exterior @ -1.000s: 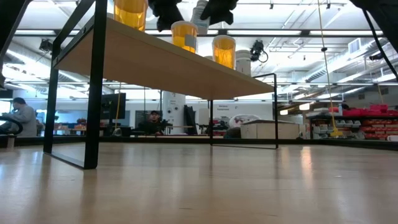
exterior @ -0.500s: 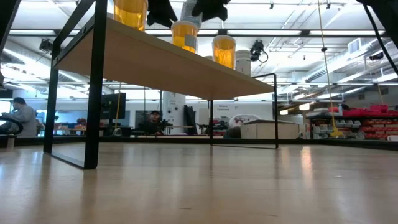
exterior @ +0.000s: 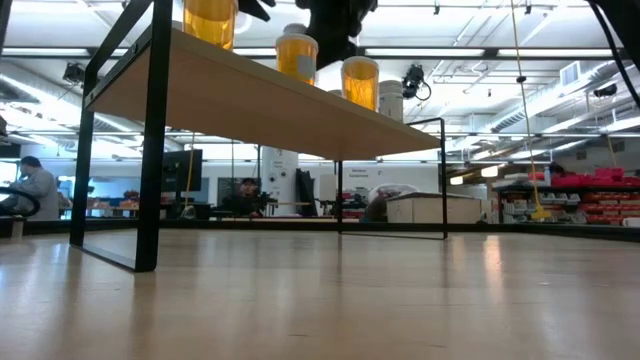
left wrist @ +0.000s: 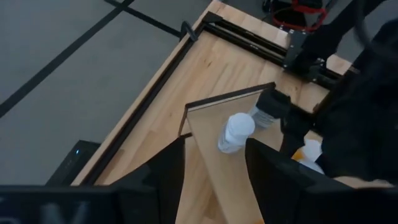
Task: Pick and place medicine bottles onto shelf by color
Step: Put the white pill bottle on the shelf
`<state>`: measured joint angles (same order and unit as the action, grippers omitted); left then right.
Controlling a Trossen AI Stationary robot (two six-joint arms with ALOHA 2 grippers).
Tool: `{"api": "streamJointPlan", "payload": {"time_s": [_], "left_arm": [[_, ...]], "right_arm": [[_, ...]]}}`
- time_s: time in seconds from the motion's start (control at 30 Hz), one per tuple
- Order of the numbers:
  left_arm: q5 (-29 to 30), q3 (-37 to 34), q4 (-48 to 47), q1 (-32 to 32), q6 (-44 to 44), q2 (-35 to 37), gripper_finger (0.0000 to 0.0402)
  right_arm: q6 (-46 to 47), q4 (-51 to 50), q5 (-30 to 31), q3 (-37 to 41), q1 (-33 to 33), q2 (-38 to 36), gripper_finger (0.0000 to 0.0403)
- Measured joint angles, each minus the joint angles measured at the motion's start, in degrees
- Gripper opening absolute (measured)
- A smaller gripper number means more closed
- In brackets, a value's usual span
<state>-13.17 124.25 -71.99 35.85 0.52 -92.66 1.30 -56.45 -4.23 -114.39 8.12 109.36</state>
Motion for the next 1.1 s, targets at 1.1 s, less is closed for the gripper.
{"api": "streamJointPlan", "payload": {"time_s": [1.1], "left_arm": [[2.7, 0.0, -2.6, -6.7, 6.0, 2.5, 0.0162]], "right_arm": [[20.9, 6.5, 22.9, 7.7, -3.4, 0.0, 0.0167]]}}
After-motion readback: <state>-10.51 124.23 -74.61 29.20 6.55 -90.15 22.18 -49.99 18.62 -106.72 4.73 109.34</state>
